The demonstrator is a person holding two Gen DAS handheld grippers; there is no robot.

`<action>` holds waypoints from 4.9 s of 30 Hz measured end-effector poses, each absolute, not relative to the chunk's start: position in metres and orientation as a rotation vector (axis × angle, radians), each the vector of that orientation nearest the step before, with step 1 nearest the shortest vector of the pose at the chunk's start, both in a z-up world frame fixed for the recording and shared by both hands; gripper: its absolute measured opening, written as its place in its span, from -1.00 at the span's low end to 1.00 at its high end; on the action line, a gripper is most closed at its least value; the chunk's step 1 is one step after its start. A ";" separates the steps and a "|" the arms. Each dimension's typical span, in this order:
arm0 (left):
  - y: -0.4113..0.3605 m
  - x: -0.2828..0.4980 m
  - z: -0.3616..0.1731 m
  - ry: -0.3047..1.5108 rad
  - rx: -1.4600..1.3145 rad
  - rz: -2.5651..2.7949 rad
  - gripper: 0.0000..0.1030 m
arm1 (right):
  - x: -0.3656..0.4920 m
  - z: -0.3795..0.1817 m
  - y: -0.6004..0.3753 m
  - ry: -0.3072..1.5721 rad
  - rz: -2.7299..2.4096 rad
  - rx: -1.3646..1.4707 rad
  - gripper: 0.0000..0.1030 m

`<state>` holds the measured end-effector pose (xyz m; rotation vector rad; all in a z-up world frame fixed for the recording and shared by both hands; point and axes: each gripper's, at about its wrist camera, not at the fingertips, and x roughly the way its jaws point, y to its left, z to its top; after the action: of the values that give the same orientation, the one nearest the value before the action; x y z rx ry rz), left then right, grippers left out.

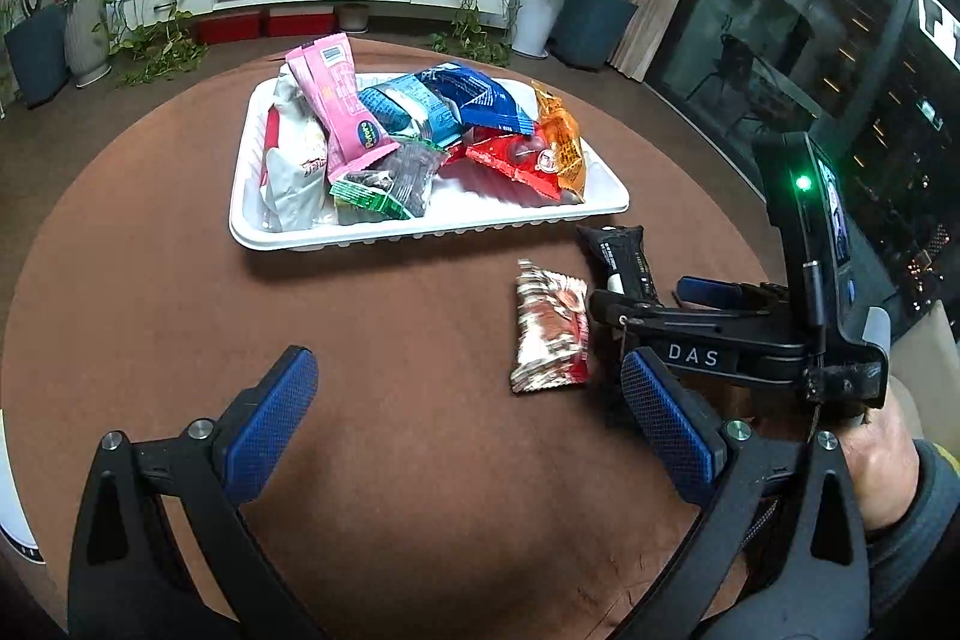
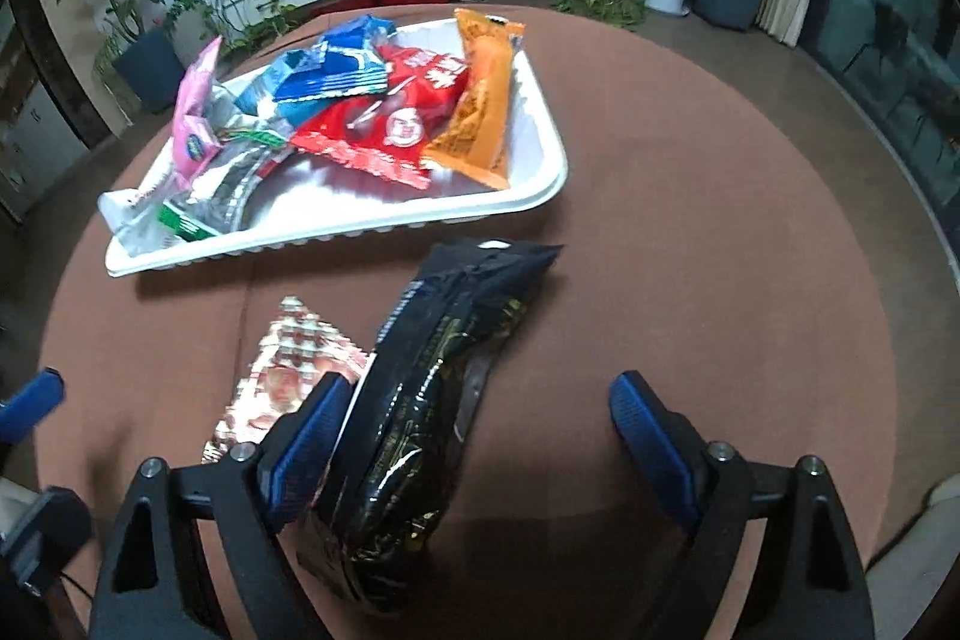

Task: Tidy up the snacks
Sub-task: 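Pull both tools back to the remaining red-white wrapper and black packet, then grasp the red-white wrapper with the left tool while the right tool grasps the black packet, then carry the red-white wrapper and black packet over the tray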

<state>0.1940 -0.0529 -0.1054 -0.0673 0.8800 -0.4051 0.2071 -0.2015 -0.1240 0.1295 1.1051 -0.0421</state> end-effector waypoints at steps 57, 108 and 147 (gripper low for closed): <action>-0.092 0.233 -0.146 1.013 0.057 -0.485 -0.72 | 0.176 -0.114 -0.229 0.969 0.067 0.227 0.63; -0.015 0.196 -0.105 0.912 -0.224 -0.475 -0.74 | 0.166 -0.076 -0.266 0.916 0.065 0.401 -0.51; -0.069 0.415 -0.096 0.899 -0.130 -0.433 -0.74 | 0.369 -0.076 -0.183 1.009 0.206 0.339 -0.50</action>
<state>0.4154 -0.0688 -0.0957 -0.1299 0.8989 -0.4333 0.3686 -0.1829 -0.0765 0.3391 1.0091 0.2059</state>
